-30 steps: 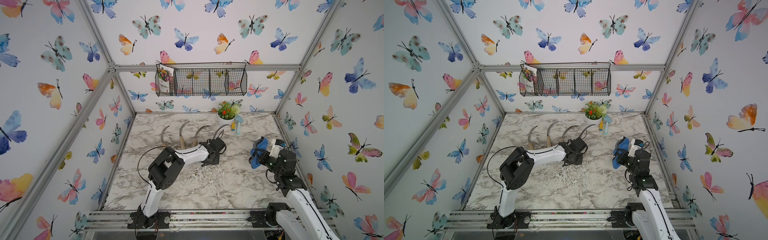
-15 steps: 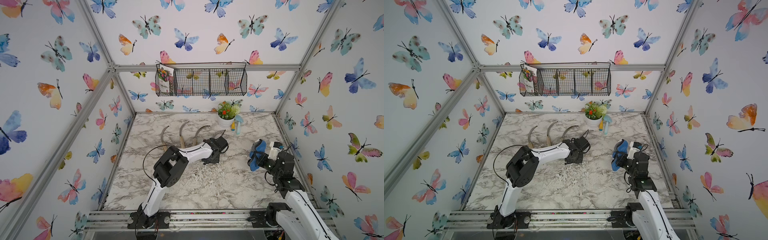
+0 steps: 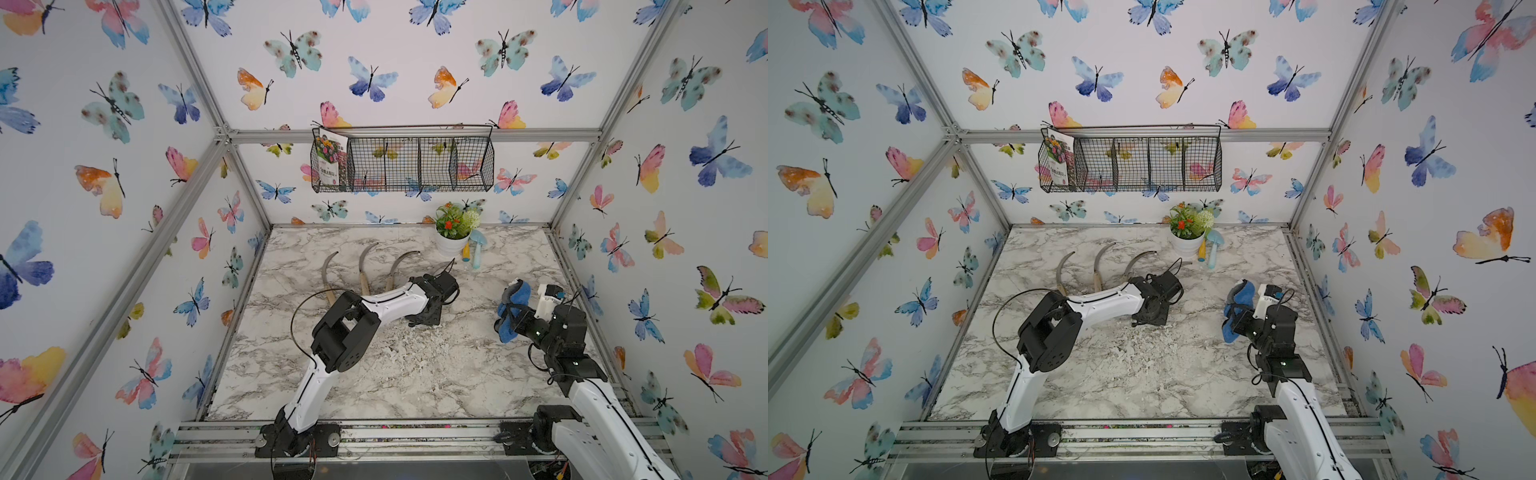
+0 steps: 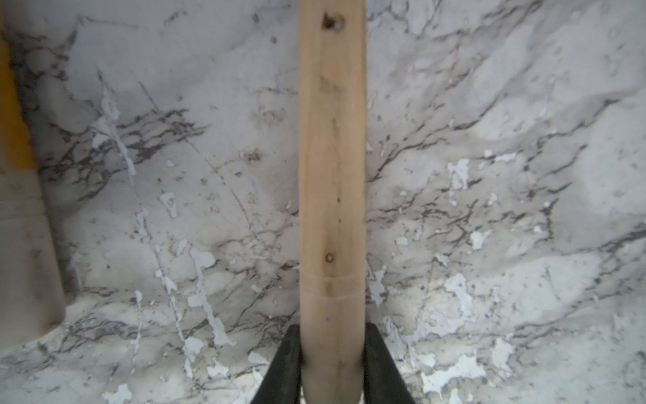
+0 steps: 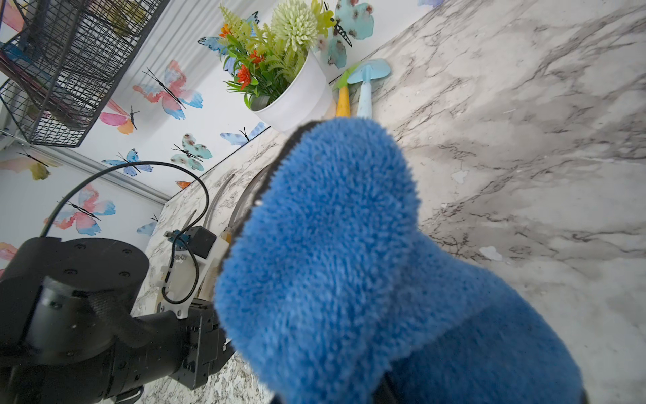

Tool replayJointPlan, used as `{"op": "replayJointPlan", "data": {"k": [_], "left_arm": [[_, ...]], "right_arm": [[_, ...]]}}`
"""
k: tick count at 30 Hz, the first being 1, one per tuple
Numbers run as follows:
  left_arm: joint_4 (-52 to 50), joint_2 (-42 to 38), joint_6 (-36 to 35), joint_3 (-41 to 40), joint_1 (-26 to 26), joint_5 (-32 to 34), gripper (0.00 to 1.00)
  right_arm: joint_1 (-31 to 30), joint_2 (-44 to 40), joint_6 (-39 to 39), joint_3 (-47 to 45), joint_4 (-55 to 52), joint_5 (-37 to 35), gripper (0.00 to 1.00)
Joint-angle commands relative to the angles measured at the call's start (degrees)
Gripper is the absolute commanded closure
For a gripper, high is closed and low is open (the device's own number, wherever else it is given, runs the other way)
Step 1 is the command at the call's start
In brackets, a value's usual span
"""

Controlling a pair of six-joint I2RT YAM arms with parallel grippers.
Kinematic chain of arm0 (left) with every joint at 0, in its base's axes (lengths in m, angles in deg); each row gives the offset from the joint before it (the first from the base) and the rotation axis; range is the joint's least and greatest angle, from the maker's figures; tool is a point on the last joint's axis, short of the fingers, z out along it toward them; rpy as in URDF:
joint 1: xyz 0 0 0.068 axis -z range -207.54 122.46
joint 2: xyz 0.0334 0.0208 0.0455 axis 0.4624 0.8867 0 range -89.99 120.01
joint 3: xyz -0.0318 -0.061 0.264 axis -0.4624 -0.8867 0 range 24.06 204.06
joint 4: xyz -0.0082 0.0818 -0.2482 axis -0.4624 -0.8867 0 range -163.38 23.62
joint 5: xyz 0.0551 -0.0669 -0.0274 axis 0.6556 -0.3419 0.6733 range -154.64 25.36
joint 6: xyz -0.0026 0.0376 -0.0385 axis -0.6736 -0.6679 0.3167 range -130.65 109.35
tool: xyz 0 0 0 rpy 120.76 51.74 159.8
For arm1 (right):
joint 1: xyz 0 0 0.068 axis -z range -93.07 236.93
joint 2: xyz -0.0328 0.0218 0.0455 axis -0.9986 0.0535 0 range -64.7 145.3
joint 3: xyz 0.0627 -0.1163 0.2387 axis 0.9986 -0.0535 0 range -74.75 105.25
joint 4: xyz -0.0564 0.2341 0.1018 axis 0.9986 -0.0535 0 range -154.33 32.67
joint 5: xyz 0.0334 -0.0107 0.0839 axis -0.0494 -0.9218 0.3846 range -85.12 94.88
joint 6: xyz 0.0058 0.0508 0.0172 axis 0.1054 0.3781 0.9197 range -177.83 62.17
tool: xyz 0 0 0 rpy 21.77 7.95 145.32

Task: Wipe small sickles with rags
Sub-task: Place the small sickle at the center of the board, then place the rag at the center of the board.

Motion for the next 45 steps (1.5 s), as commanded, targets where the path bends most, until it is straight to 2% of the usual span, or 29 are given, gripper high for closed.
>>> {"op": "replayJointPlan", "data": {"k": [1,8,21,22,23,25,27,29,35,40,42,45], "left_arm": [[1.7,1.5,-4.26,-2.0,-0.21,1.37,0.77],[9.08,-2.06,-9.62,-7.02,0.76,0.33,0.9],[10.45,-2.95,-13.25,-8.09,5.4,0.33,0.91],[10.53,-2.97,-13.36,-8.18,5.44,0.25,0.88],[10.77,-3.21,-13.54,-8.59,5.45,0.09,0.79],[12.42,-4.66,-12.9,-10.73,5.23,-0.11,0.41],[15.16,-7.35,-13.0,-13.12,4.73,-1.82,0.18],[17.39,-10.52,-13.09,-15.0,4.26,-3.22,0.01],[20.79,-21.78,-13.29,-16.68,3.99,1.41,0.01],[32.06,-36.26,-13.72,-26.42,3.19,10.25,0.01],[37.78,-42.09,-13.05,-31.7,1.76,14.87,0.01],[51.79,-50.18,-14.46,-42.08,-2.07,17.07,0.01]], "right_arm": [[0.13,-0.51,-0.18,-0.59,1.54,-0.23,0.98],[0.13,-0.07,0.46,-0.73,1.95,-1.11,0.98],[0.12,0.35,2.29,0.84,0.37,-8.89,0.98],[0.09,0.69,2.5,1.14,0.33,-9.29,0.98],[0.12,0.98,2.64,1.34,0.31,-9.53,0.98],[0.09,1.75,3.1,1.71,0.47,-10.45,0.97],[0.12,2.78,3.47,2.03,0.96,-11.55,0.92],[0.13,4.23,3.69,2.73,1.51,-13.43,0.89],[0.28,15.4,3.1,9.25,2.64,-20.25,0.88],[0.72,32.01,2.23,17.78,5.53,-20.56,0.88],[0.86,38.04,2.63,21.38,5.68,-21.82,0.84],[0.92,44.32,2.56,26.25,6.31,-23.49,0.66]]}}
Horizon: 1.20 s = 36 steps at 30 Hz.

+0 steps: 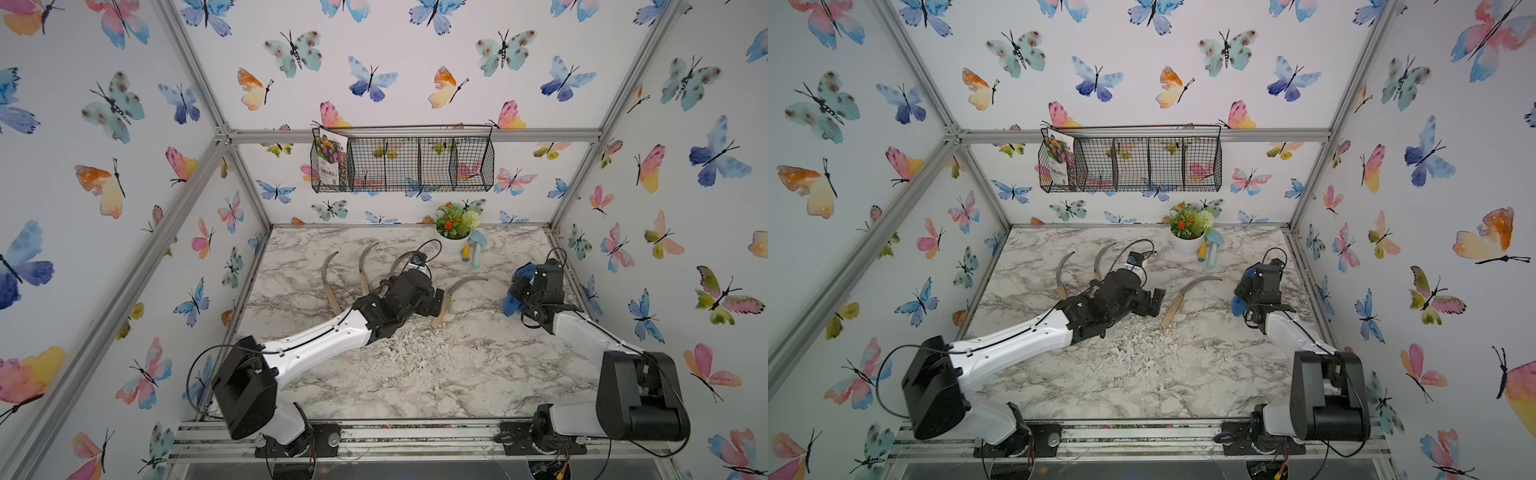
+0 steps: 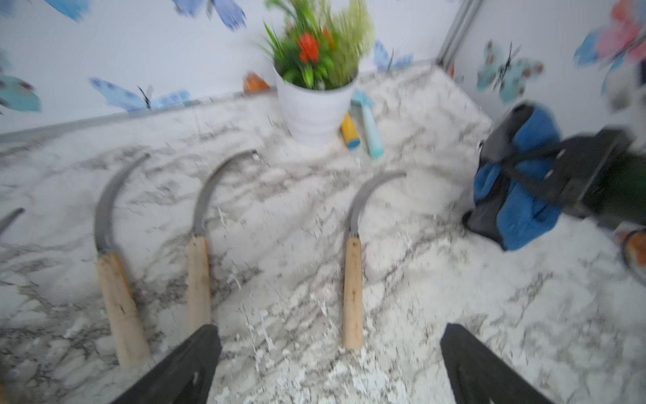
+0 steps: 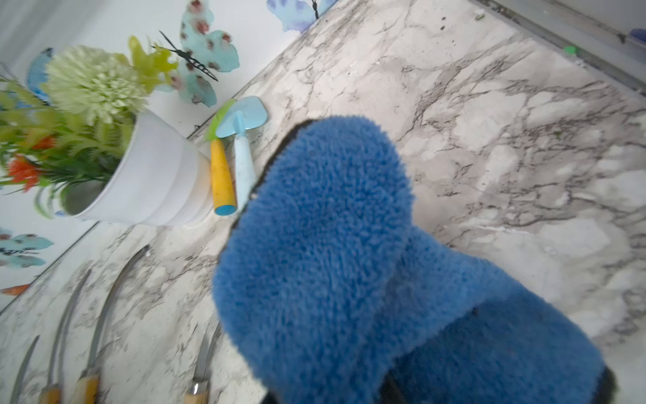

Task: Wipe small sickles with rags
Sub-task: Place the rag at the center of the board.

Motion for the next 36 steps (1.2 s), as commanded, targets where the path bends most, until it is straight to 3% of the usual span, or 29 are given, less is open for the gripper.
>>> {"op": "replayJointPlan", "data": {"k": [1,4,6,8,10,11,15,17,25,27,29,31,34,36], "left_arm": [[22.15,-8.15,-2.79,-12.8,-5.09,8.08,0.01],[35.74,-11.8,-5.17,-21.96,-11.2,5.28,0.01],[36.53,-11.61,-1.78,-23.18,-18.13,-0.74,0.01],[35.64,-10.83,1.72,-23.44,-25.19,-5.84,0.01],[39.75,-10.56,4.58,-25.98,-30.56,-7.72,0.01],[42.73,-10.72,5.29,-27.67,-32.69,-8.39,0.01],[48.2,-12.58,4.36,-29.38,-35.11,-6.13,0.01],[45.74,-13.61,4.11,-27.99,-35.11,-3.1,0.01],[38.34,-18.81,3.36,-27.38,-35.27,10.04,0.01],[32.08,-19.08,2.36,-24.55,-35.27,13.37,0.01],[21.48,-19.09,3.01,-20.67,-35.2,16.37,0.01],[12.77,-19.85,6.38,-18.69,-35.59,19.4,0.01],[9.71,-22.45,5.25,-22.0,-37.81,12.99,0.01],[6.07,-23.74,8.89,-24.49,-40.51,11.45,0.01]], "right_arm": [[0.4,5.16,-0.56,5.42,2.19,-3.73,0.59],[0.4,10.9,-0.77,12.22,0.66,-4.91,0.42],[0.4,13.34,0.38,15.65,-1.25,-6.01,0.34],[0.4,13.39,1.98,15.58,1.83,-7.68,0.2],[0.4,12.82,2.68,15.83,5.32,-9.12,0.04],[0.4,12.83,3.0,16.91,5.66,-9.95,0.02],[0.4,15.67,6.42,20.83,1.72,-11.62,0.02],[0.4,17.34,8.49,21.42,3.97,-10.56,0.02],[0.15,18.72,16.34,23.84,-6.49,-11.94,0.02],[0.18,25.37,13.54,34.75,-22.58,-6.45,0.02],[-0.3,31.7,12.24,44.5,-45.17,-7.63,0.02],[-0.31,25.3,9.55,38.14,-46.6,-8.86,0.02],[-0.26,5.52,1.83,23.9,-32.38,-10.02,0.02],[-0.26,-1.85,-1.86,22.88,-30.56,-11.82,0.02]]}}
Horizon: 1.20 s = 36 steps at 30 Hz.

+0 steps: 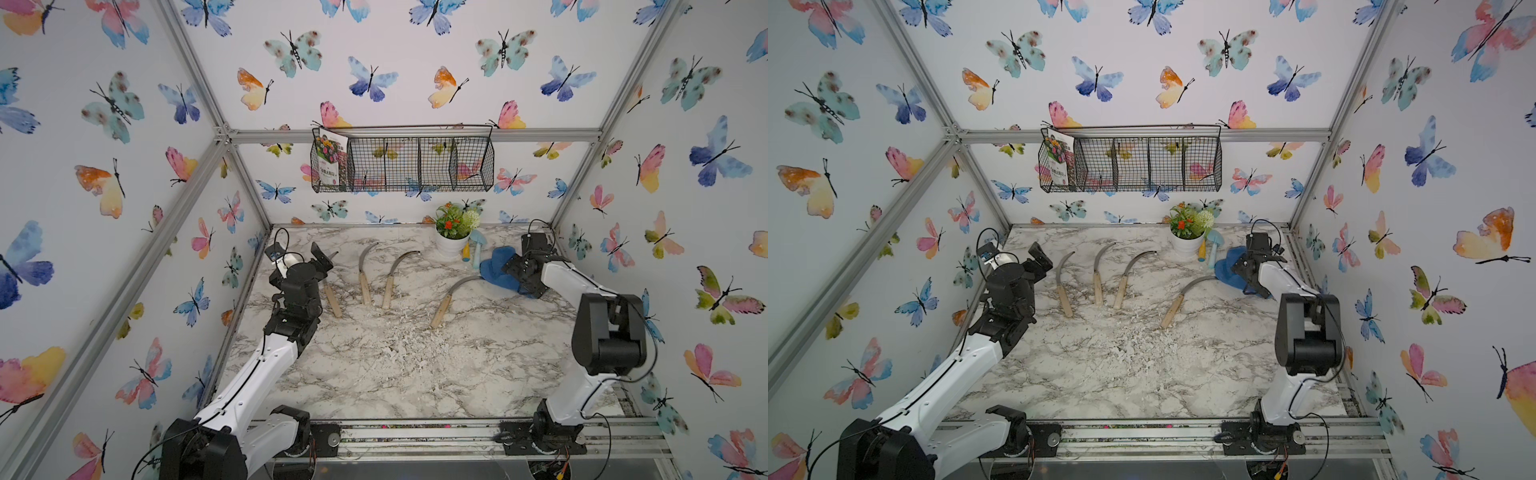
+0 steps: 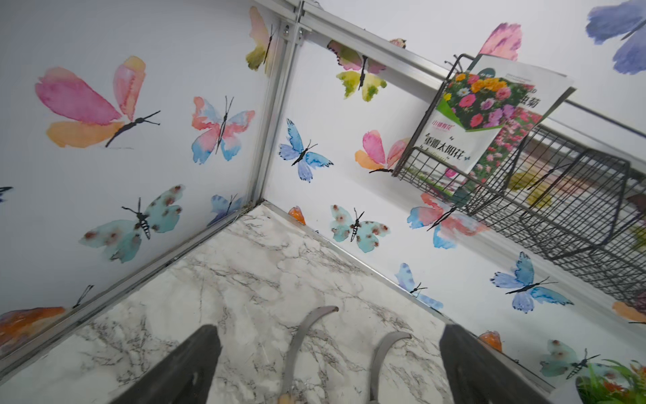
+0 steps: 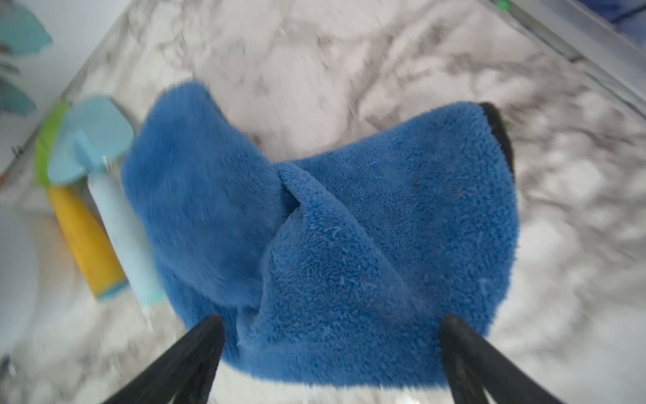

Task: Wipe small sickles with rags
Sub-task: Place the rag at the center of the board, then reset both arms

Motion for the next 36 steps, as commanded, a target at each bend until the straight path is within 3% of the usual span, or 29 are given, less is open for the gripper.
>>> {"op": "replayJointPlan", "data": {"k": [1,3,4,7,8,13,15,18,20,22,24,27,31,33,36], "left_arm": [[-12.46,-3.05,5.14,-4.87,-5.63,-3.26,0.01],[-11.17,-5.47,5.98,-10.01,-8.29,-4.08,0.0],[-6.51,-6.83,2.69,-14.29,-8.73,-4.51,0.01],[3.17,-8.62,-0.42,-23.38,-10.85,-2.81,0.01],[9.35,-8.3,-3.36,-26.18,-12.06,-4.53,0.0],[19.58,-3.18,-9.34,-29.3,-14.06,-5.73,0.01],[19.29,1.16,-5.59,-29.03,-15.01,-6.59,0.01],[27.04,3.97,-11.28,-29.57,-14.92,-12.43,0.01],[32.89,5.48,-13.42,-30.41,-15.12,-11.31,0.01],[32.91,7.21,-14.33,-29.22,-15.62,-12.44,0.01],[35.7,7.94,-15.89,-29.69,-15.63,-18.0,0.01],[38.23,11.59,-19.09,-28.07,-15.62,-22.55,0.01],[54.43,22.17,-26.21,-30.4,-15.04,-34.97,0.01],[59.33,23.41,-25.71,-32.12,-15.08,-34.77,0.01],[53.54,21.9,-25.73,-30.52,-15.04,-34.37,0.01]], "right_arm": [[0.06,-13.18,-9.4,0.28,2.57,-3.81,0.02],[0.09,-17.2,-10.22,-1.15,3.5,-10.13,0.02],[0.18,-19.67,-10.94,-4.4,7.2,-13.92,0.02],[0.17,-26.35,-15.55,-19.12,25.05,-17.53,0.02],[0.18,-27.64,-16.36,-24.19,30.06,-17.51,0.02],[0.16,-30.59,-20.12,-38.55,38.97,-14.79,0.02],[0.13,-30.92,-22.47,-43.25,44.86,-14.07,0.02],[0.17,-28.88,-25.99,-49.66,55.93,-10.24,0.02],[0.18,-25.58,-27.34,-53.66,65.71,-6.04,0.02],[0.17,-24.69,-29.17,-53.79,68.59,-2.59,0.02],[0.17,-21.82,-30.46,-55.37,77.44,-1.37,0.02],[0.18,-16.37,-33.15,-51.5,78.21,1.0,0.02],[0.17,-5.94,-35.97,-49.92,89.46,5.95,0.02],[0.15,-1.03,-39.44,-51.3,98.03,12.65,0.02],[0.18,-2.65,-39.41,-51.34,94.49,12.77,0.02]]}}
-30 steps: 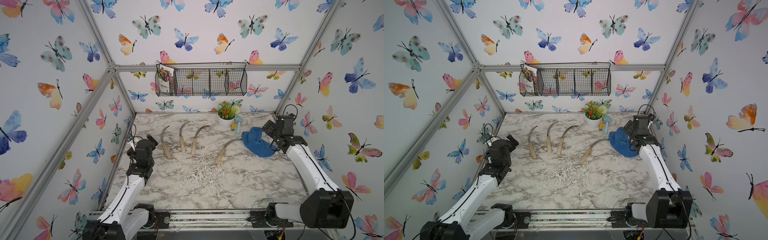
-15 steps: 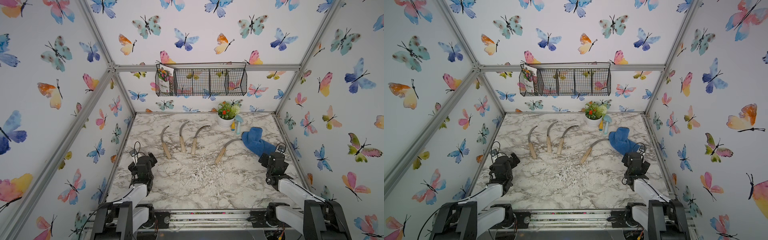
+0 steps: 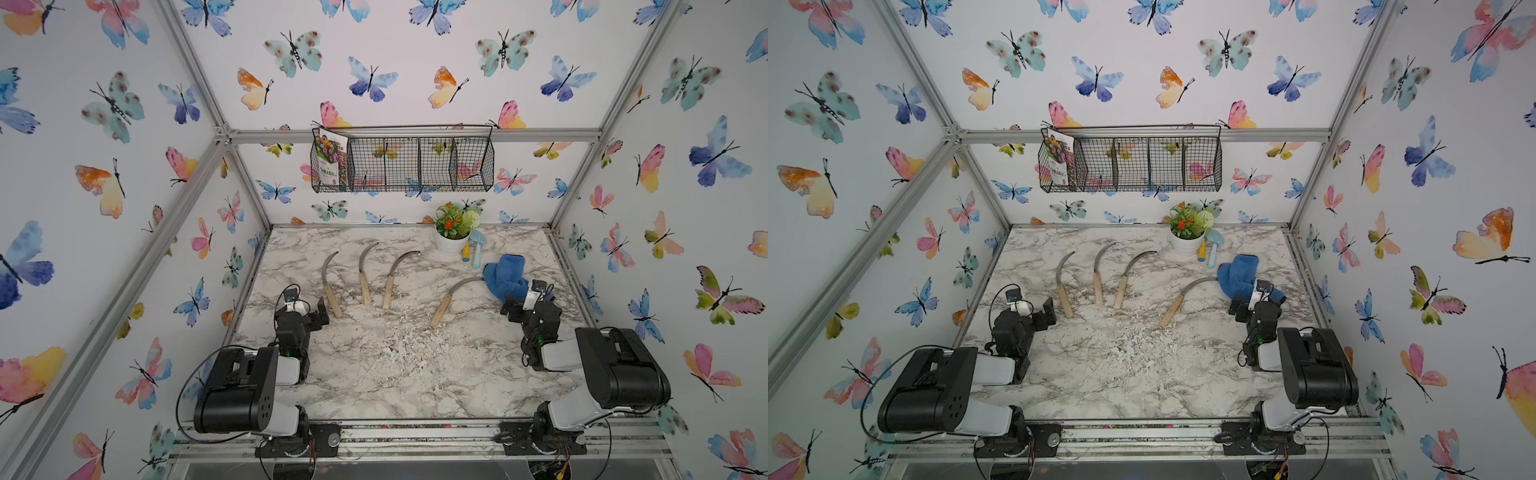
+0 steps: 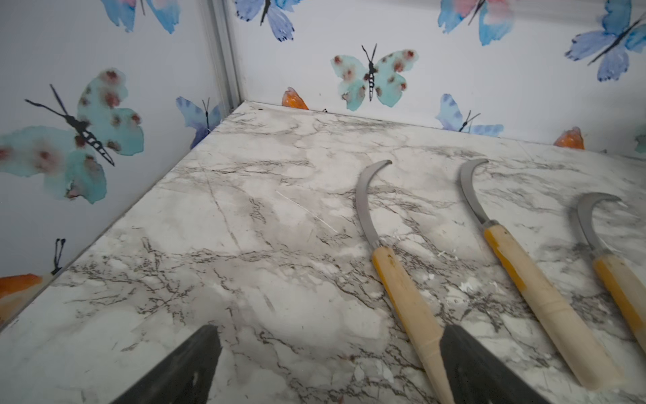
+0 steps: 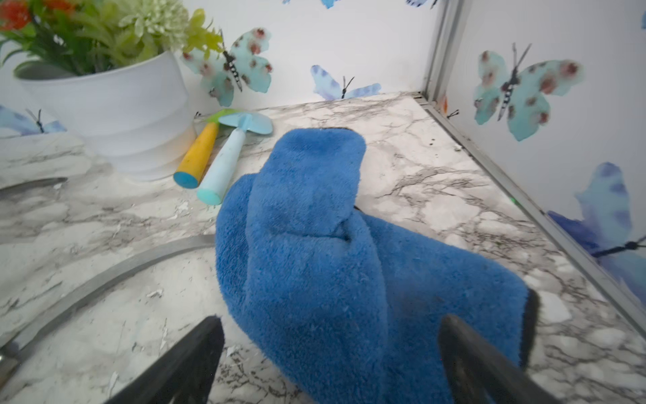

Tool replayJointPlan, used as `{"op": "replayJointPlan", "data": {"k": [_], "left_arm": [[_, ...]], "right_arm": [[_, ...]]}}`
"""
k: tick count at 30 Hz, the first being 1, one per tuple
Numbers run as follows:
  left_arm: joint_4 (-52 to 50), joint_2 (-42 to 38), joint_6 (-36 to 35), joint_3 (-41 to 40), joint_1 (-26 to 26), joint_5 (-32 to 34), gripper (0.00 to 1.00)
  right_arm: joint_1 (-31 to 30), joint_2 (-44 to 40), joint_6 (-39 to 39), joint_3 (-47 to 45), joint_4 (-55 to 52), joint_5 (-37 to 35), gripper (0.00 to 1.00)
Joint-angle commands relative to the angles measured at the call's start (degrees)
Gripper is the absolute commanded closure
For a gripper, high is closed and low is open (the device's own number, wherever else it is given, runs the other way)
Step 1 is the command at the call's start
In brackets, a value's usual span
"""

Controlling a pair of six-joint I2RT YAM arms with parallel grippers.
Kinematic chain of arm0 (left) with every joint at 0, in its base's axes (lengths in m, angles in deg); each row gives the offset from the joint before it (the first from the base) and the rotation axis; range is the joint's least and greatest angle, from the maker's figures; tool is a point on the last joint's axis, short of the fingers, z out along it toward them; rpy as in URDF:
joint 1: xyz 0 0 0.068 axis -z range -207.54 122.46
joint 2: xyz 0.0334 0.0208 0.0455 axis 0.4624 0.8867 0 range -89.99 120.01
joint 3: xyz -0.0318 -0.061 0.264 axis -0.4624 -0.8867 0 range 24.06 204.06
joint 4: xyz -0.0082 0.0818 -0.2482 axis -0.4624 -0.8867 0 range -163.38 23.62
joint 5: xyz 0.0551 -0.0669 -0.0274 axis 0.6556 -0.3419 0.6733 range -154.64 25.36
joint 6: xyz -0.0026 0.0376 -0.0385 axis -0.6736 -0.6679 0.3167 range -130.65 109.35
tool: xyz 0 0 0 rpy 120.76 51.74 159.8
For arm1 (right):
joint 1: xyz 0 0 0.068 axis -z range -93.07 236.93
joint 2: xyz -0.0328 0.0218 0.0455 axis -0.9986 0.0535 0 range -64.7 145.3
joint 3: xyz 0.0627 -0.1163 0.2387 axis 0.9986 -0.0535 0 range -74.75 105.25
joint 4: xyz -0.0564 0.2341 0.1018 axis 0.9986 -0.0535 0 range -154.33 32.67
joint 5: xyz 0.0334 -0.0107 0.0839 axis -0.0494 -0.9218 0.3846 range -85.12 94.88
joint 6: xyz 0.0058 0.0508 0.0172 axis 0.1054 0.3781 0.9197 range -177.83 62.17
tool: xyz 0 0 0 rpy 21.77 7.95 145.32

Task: Wipe small sickles with rags
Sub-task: Reset both arms

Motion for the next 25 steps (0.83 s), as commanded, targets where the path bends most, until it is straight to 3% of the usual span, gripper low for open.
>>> {"op": "replayJointPlan", "data": {"k": [1,20,25], "left_arm": [[1.04,-1.78,-2.69,1.89,0.12,-4.17,0.01],[-0.65,-1.71,-2.84,2.73,0.3,-3.89,0.01],[-0.49,-1.97,-2.99,2.45,0.32,-4.05,0.01]], "right_arm": [[0.06,-1.0,-2.82,0.56,3.66,4.89,0.02],[0.02,0.7,-4.21,0.24,7.88,7.42,0.02],[0.02,-0.58,-4.43,1.25,3.46,8.51,0.02]]}}
